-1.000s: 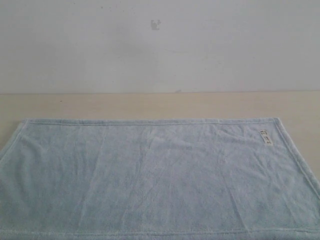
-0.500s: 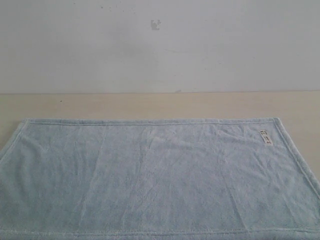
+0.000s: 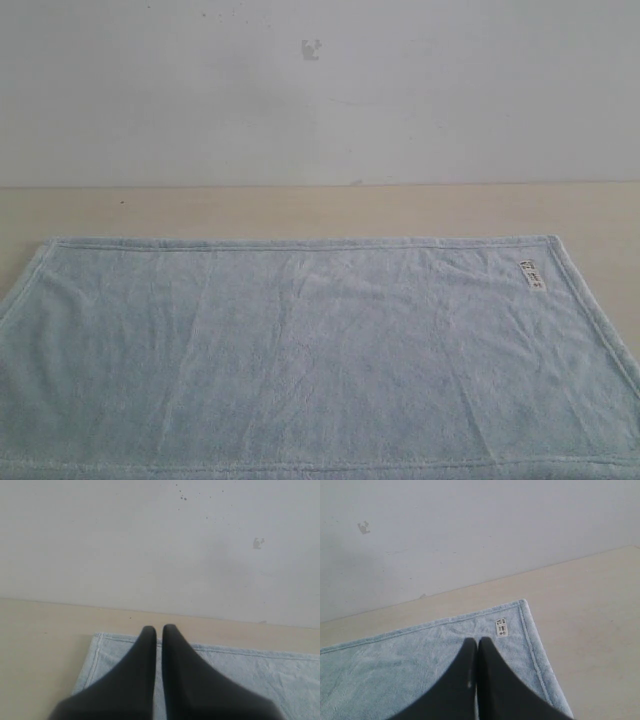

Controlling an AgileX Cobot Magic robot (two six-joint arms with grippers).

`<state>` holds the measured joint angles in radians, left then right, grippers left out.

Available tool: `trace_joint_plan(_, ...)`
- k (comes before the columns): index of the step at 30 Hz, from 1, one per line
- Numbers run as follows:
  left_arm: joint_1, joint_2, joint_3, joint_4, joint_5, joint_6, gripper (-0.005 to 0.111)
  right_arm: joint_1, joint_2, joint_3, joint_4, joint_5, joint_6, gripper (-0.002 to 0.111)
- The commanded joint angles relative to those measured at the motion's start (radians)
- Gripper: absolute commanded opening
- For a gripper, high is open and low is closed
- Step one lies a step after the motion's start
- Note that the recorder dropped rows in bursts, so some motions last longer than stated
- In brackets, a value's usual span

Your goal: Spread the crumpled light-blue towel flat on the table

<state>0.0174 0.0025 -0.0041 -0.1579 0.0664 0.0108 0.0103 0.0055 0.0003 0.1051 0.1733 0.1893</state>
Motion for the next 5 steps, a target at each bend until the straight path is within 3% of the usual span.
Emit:
trace_joint_plan(1,0.002,-0.002,0.004,-0.002,-0.017,0.006,0.004,-0.001,-0.006,0.0,-0.004,-0.005,-0.003,0.0)
trace_joint_plan(5,0.002,-0.002,0.004,-0.002,-0.017,0.006,0.004,-0.001,-0.006,0.0,-0.004,-0.005,-0.003,0.0)
